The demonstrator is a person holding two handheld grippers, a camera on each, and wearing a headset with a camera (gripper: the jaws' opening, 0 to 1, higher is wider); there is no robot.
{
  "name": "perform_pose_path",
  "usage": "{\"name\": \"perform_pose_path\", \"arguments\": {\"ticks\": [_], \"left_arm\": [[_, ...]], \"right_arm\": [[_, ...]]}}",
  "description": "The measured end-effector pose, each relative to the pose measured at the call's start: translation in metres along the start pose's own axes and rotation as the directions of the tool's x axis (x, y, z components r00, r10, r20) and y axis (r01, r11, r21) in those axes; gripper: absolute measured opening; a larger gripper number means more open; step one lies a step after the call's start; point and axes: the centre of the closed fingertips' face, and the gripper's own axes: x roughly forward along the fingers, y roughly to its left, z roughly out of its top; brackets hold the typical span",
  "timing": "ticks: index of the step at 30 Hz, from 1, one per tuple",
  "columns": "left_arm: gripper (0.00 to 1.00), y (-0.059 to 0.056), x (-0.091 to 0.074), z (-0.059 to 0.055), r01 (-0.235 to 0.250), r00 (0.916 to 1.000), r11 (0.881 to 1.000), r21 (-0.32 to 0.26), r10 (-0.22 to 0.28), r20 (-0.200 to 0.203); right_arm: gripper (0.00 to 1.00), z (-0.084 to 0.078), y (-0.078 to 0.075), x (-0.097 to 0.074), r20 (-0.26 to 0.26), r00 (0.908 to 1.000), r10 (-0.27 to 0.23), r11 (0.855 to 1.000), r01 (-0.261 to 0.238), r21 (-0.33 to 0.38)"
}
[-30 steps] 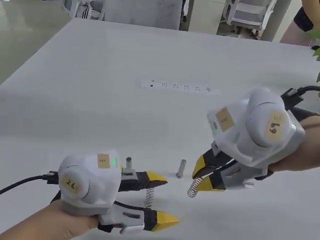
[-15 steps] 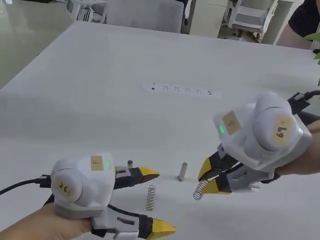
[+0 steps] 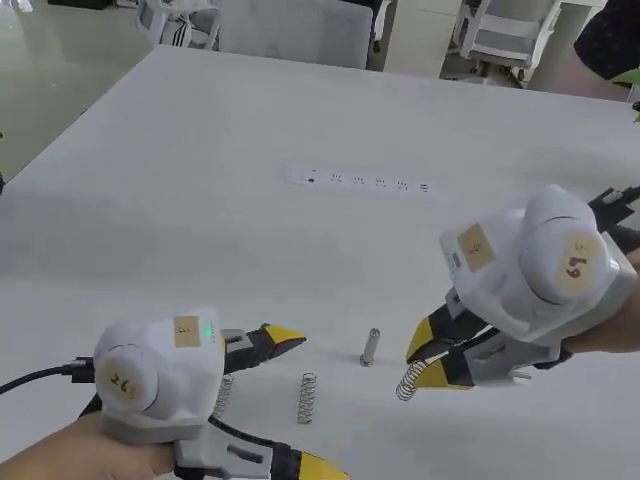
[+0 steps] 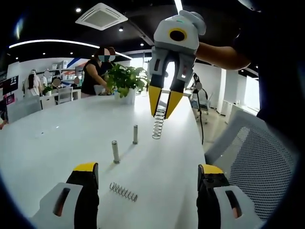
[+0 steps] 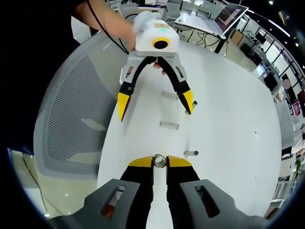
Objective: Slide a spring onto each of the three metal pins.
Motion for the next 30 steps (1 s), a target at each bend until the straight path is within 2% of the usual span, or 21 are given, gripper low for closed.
{"name": "perform_pose_path", "arguments": {"ticks": [3,12,30], "left_arm": [[0.87,0.001,-0.001,0.0,-0.006,1.0,1.0,-0.012,0.006,0.001],[0.92,0.001,-0.003,-0.001,-0.022,0.9997,1.0,-0.02,0.022,0.009],[0.94,0.001,-0.004,-0.001,-0.019,0.9998,1.0,-0.024,0.019,0.009]], "right_arm": [[0.06,-0.002,0.0,-0.001,-0.001,1.0,-0.002,1.0,0.002,0.002],[0.06,-0.006,-0.002,-0.005,-0.002,0.9999,-0.011,1.0,0.011,0.009],[0.06,-0.021,-0.006,-0.015,-0.035,0.9994,0.001,1.0,0.0,0.021]]}}
